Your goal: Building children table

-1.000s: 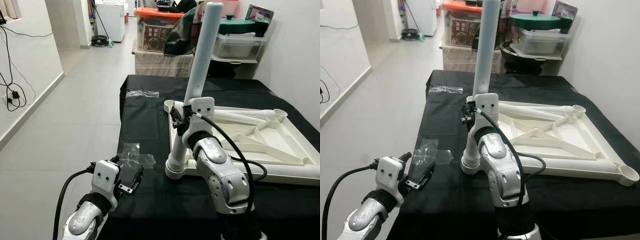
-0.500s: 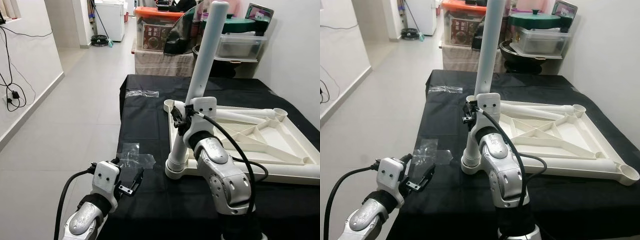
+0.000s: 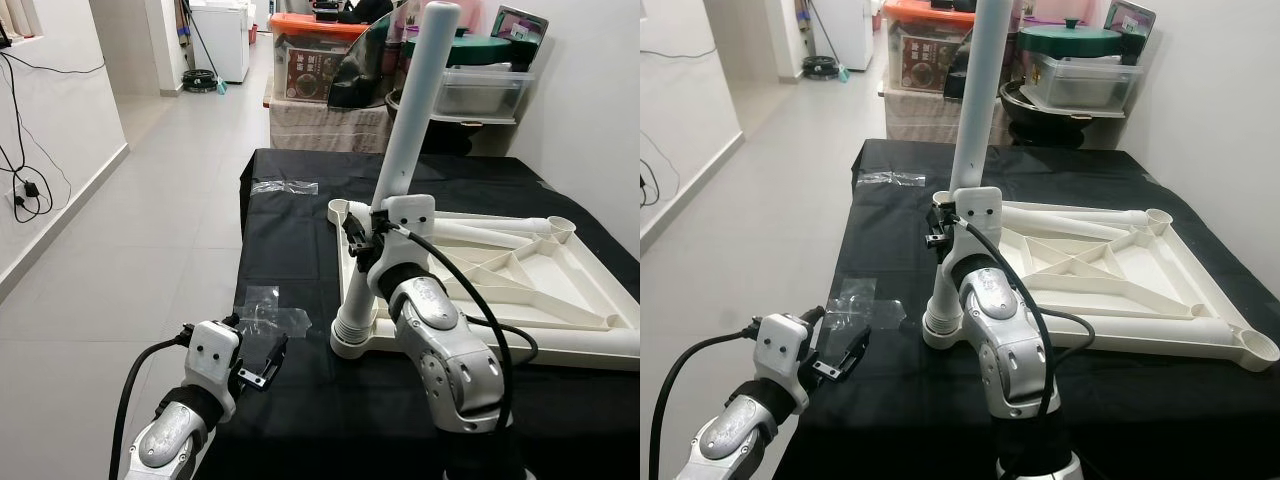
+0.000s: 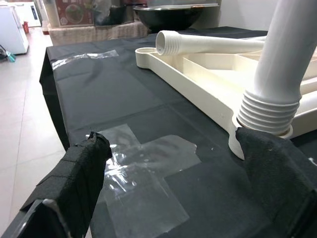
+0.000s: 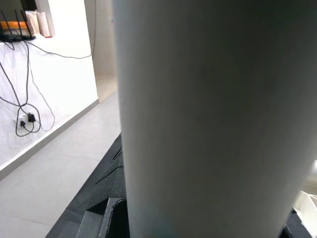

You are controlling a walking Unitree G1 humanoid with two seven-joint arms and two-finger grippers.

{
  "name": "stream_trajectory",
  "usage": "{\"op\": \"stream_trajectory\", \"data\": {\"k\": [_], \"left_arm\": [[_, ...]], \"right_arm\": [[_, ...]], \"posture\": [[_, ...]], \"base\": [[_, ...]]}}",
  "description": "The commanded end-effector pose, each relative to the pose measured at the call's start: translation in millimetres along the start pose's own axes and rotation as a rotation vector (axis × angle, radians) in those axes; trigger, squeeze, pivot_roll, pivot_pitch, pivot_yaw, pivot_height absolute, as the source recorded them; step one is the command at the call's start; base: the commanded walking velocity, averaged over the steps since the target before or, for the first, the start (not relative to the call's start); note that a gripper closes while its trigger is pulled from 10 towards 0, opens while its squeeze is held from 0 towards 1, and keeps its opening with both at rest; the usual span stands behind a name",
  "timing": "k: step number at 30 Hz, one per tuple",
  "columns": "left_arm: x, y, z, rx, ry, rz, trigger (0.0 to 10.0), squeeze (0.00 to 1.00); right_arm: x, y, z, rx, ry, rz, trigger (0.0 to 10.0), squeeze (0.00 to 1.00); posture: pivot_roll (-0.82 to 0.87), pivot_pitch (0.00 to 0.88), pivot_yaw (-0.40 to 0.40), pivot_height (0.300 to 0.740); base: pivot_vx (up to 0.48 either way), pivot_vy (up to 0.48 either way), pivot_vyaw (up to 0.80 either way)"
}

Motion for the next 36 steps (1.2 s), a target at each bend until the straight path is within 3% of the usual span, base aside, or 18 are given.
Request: {"op": "stream_trajectory", "data": {"k": [1,5,12,19,24,30,31,36], "left_arm": [[5.4,5.2,-2.2,0.012,-0.026,-0.009,10.0,0.0],[21.9,6.8,-5.9,0.001,-0.09,-0.008,10.0,0.0],[30.1,3.7,-9.1,-0.024,-0.115,-0.016,10.0,0.0],[8.7,0.5,-0.5,-0.023,-0.035,-0.009,10.0,0.0],[-15.1,16.9,15.9,0.032,0.055,-0.016,10.0,0.0],[-23.0,-6.5,24.4,-0.117,0.104,0.015,10.0,0.0],[-27.7,-30.2,27.3,-0.269,0.142,0.005,10.0,0.0],[-33.5,-44.1,32.1,-0.369,0.186,0.024,10.0,0.0]], "right_arm": [[-40.7,-19.3,3.4,-0.07,0.173,0.012,10.0,0.0],[-42.1,-18.4,3.4,-0.064,0.181,0.008,10.0,0.0],[-44.3,-17.6,3.5,-0.06,0.19,0.004,10.0,0.0],[-45.0,-17.7,3.8,-0.058,0.192,0.01,10.0,0.0],[-44.3,-17.1,3.2,-0.049,0.189,0.01,10.0,0.0],[-43.1,-13.5,1.9,-0.02,0.189,0.01,10.0,0.0],[-44.1,-10.6,1.9,-0.002,0.196,0.009,10.0,0.0],[-45.5,-8.6,2.9,0.008,0.201,0.008,10.0,0.0]], "posture": [[0.06,0.0,-0.057,0.74],[0.06,0.0,-0.056,0.74],[0.06,0.0,-0.051,0.74],[0.06,0.0,-0.05,0.74],[0.07,0.0,-0.053,0.74],[0.07,0.0,-0.054,0.74],[0.07,0.0,-0.055,0.74],[0.07,0.0,-0.046,0.74]], "base": [[0.0,0.0,0.0],[0.0,0.0,0.0],[0.0,0.0,0.0],[0.0,0.0,0.0],[0.0,0.0,0.0],[0.0,0.0,0.0],[0.0,0.0,0.0],[0.0,0.0,0.0]]}}
Point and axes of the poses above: a point about 5 cm out from each wrist's last joint towards the gripper, its own z axis pointing back from the gripper into the wrist, its own x axis along the axis of the wrist's last joint, y = z × x, the point moved 4 cm from there along -z, pointing out of the wrist towards the gripper, and after that the axes turned 2 degrees about -z, right-handed, at the moved point
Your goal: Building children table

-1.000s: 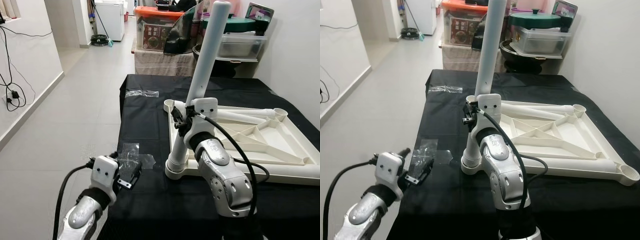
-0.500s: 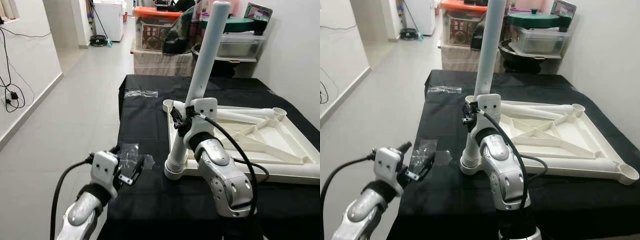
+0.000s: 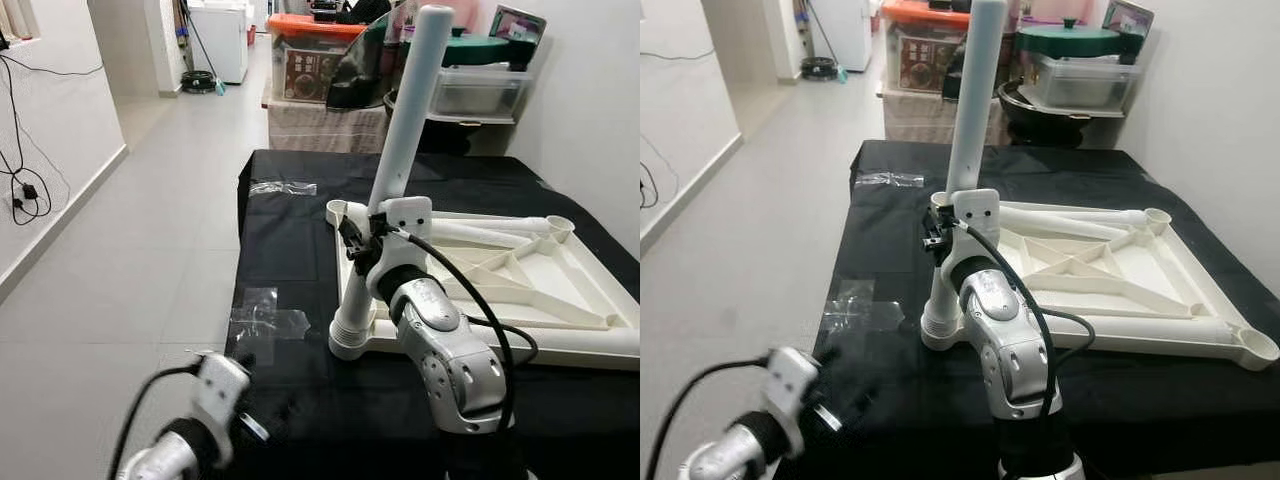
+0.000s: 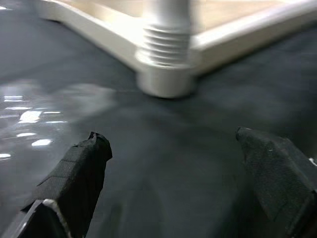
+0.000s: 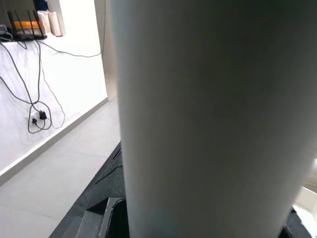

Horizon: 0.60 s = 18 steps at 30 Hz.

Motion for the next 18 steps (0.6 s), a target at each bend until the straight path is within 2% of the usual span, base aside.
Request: {"op": "stream_trajectory", "data": {"k": [1,6,18], "left_arm": [[-3.7,-2.4,2.7,-0.028,0.024,0.013,10.0,0.0],[-8.2,-2.1,5.5,-0.04,0.045,0.033,10.0,0.0],[-5.2,-1.9,3.4,-0.05,0.039,0.019,10.0,0.0]], "right_arm": [[-43.3,-13.5,3.6,-0.049,0.188,0.014,10.0,0.0],[-44.9,-15.3,4.7,-0.053,0.192,0.014,10.0,0.0],[-43.4,-14.8,5.3,-0.036,0.185,0.04,10.0,0.0]], "posture": [[0.07,0.0,-0.046,0.74],[0.06,0.0,-0.042,0.74],[0.06,0.0,-0.04,0.74]], "base": [[0.0,0.0,0.0],[0.0,0.0,0.0],[0.0,0.0,0.0]]}}
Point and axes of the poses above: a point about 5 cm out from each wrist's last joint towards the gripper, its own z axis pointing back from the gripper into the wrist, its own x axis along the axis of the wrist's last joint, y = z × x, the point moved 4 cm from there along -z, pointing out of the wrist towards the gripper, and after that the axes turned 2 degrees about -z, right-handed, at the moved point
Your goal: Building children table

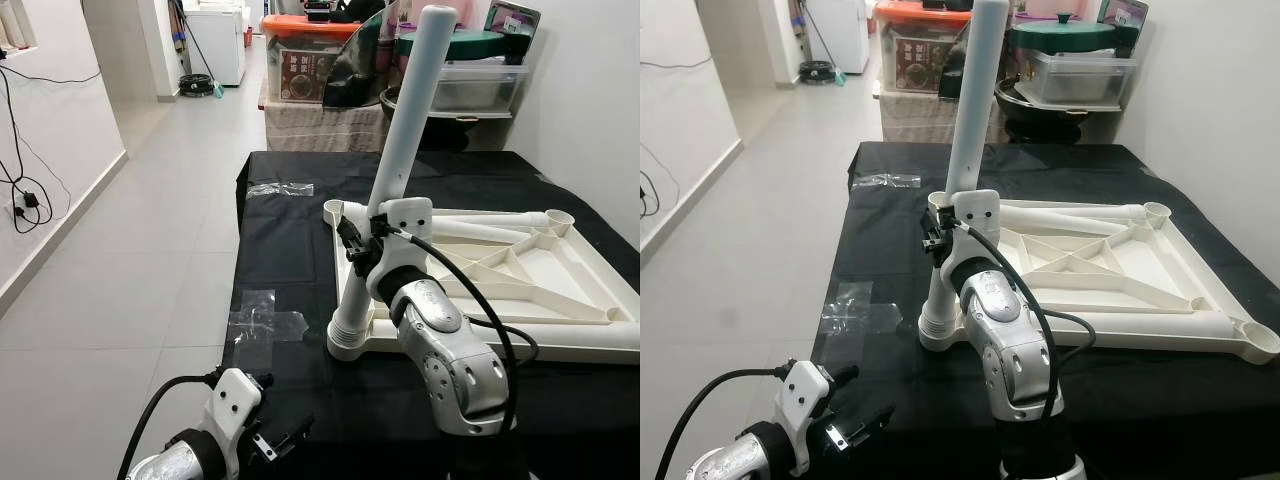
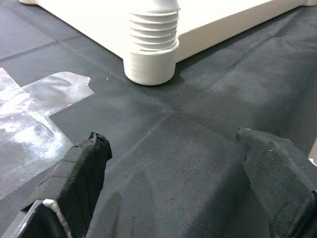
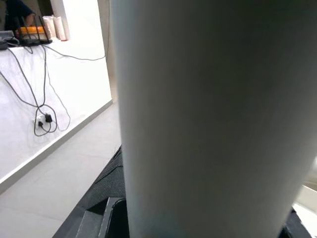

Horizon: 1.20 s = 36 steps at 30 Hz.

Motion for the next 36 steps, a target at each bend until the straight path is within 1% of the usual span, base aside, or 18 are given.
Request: {"op": "stream_trajectory", "data": {"k": [1,11,36], "left_arm": [[-0.6,-0.6,0.2,-0.011,0.008,0.008,10.0,0.0],[1.9,-1.4,-0.1,-0.017,0.005,0.013,10.0,0.0],[4.3,-1.6,-1.1,-0.019,0.001,0.017,10.0,0.0]], "right_arm": [[-42.6,-14.8,3.8,-0.055,0.184,0.03,10.0,0.0],[-38.0,-10.6,3.6,-0.039,0.161,0.054,10.0,0.0],[-29.0,-12.4,3.4,-0.04,0.132,0.077,10.0,0.0]], "posture": [[0.06,0.0,-0.04,0.74],[0.06,0.0,-0.043,0.74],[0.05,0.0,-0.037,0.74]], "base": [[0.0,0.0,0.0],[0.0,0.0,0.0],[0.0,0.0,0.0]]}}
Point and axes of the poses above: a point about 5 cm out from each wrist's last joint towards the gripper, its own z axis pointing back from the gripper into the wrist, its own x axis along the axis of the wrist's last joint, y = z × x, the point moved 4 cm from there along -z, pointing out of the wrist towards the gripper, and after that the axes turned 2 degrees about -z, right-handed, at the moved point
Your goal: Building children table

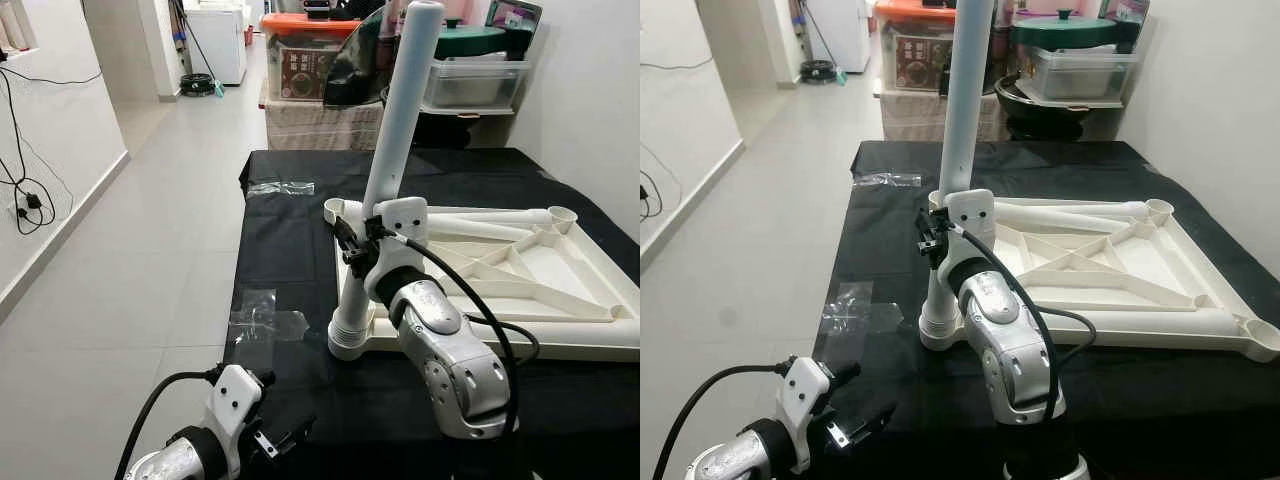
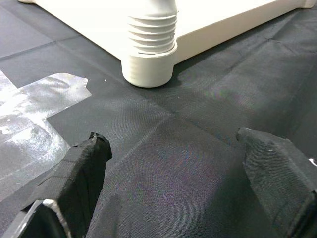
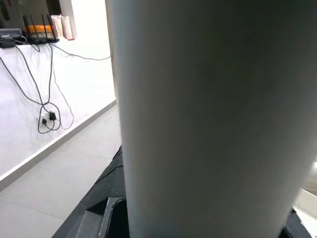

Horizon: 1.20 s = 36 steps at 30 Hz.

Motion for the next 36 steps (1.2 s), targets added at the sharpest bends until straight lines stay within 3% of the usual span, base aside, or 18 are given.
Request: {"op": "stream_trajectory", "data": {"k": [1,10,11,14,15,22,30,31,32,33,34,36], "left_arm": [[1.4,-0.8,-0.5,-0.01,0.004,-0.002,10.0,0.0],[2.4,-2.1,-1.4,-0.01,-0.001,0.004,10.0,0.0],[2.3,-2.1,-1.4,-0.01,-0.001,0.005,10.0,0.0],[2.3,-2.2,-1.3,-0.01,-0.001,0.006,10.0,0.0],[2.3,-2.3,-1.2,-0.01,-0.001,0.007,10.0,0.0],[2.0,-2.2,-0.9,-0.014,-0.001,0.01,10.0,0.0],[2.1,-1.7,-1.5,-0.013,-0.001,0.007,10.0,0.0],[2.2,-1.4,-1.7,-0.009,-0.001,0.006,10.0,0.0],[2.0,-0.6,-1.7,-0.003,0.002,0.001,10.0,0.0],[1.8,0.0,-1.6,0.002,0.005,-0.003,10.0,0.0],[1.3,2.0,-0.9,0.012,0.011,-0.014,10.0,0.0],[1.3,2.0,-0.9,0.012,0.011,-0.014,10.0,0.0]], "right_arm": [[-32.9,-16.0,2.4,-0.062,0.147,0.042,10.0,0.0],[-32.0,-16.7,3.0,-0.055,0.148,0.041,10.0,0.0],[-31.3,-16.0,3.2,-0.051,0.143,0.038,10.0,0.18],[-30.8,-15.5,3.4,-0.048,0.139,0.036,10.0,0.18],[-29.2,-14.9,3.9,-0.045,0.131,0.028,10.0,1.0],[-7.5,-15.9,4.5,-0.051,0.038,0.029,10.0,1.0],[-10.4,-18.4,4.0,-0.062,0.056,-0.005,10.0,1.0],[-17.5,-20.8,3.8,-0.075,0.088,-0.03,7.0,1.0],[-25.7,-24.6,3.0,-0.095,0.127,-0.055,0.0,1.0],[-31.1,-27.2,2.5,-0.109,0.153,-0.069,0.0,1.0],[-37.6,-30.6,1.7,-0.126,0.189,-0.072,0.2,0.69],[-37.6,-30.6,1.7,-0.126,0.189,-0.072,0.2,0.69]], "posture": [[0.05,0.0,-0.037,0.74],[0.05,0.0,-0.039,0.74],[0.05,0.0,-0.039,0.74],[0.05,0.0,-0.038,0.74],[0.04,0.0,-0.037,0.74],[0.04,0.0,-0.033,0.74],[0.04,0.0,-0.033,0.74],[0.05,0.0,-0.035,0.74],[0.05,0.0,-0.035,0.74],[0.05,0.0,-0.035,0.74],[0.05,0.0,-0.038,0.74],[0.05,0.0,-0.038,0.74]], "base": [[0.0,0.0,0.0],[0.0,0.0,0.0],[0.0,0.0,0.0],[0.0,0.0,0.0],[0.0,0.0,0.0],[0.0,0.0,0.0],[0.0,0.0,0.0],[0.0,0.0,0.0],[0.0,0.0,0.0],[0.0,0.0,0.0],[0.0,0.0,0.0],[0.0,0.0,0.0]]}}
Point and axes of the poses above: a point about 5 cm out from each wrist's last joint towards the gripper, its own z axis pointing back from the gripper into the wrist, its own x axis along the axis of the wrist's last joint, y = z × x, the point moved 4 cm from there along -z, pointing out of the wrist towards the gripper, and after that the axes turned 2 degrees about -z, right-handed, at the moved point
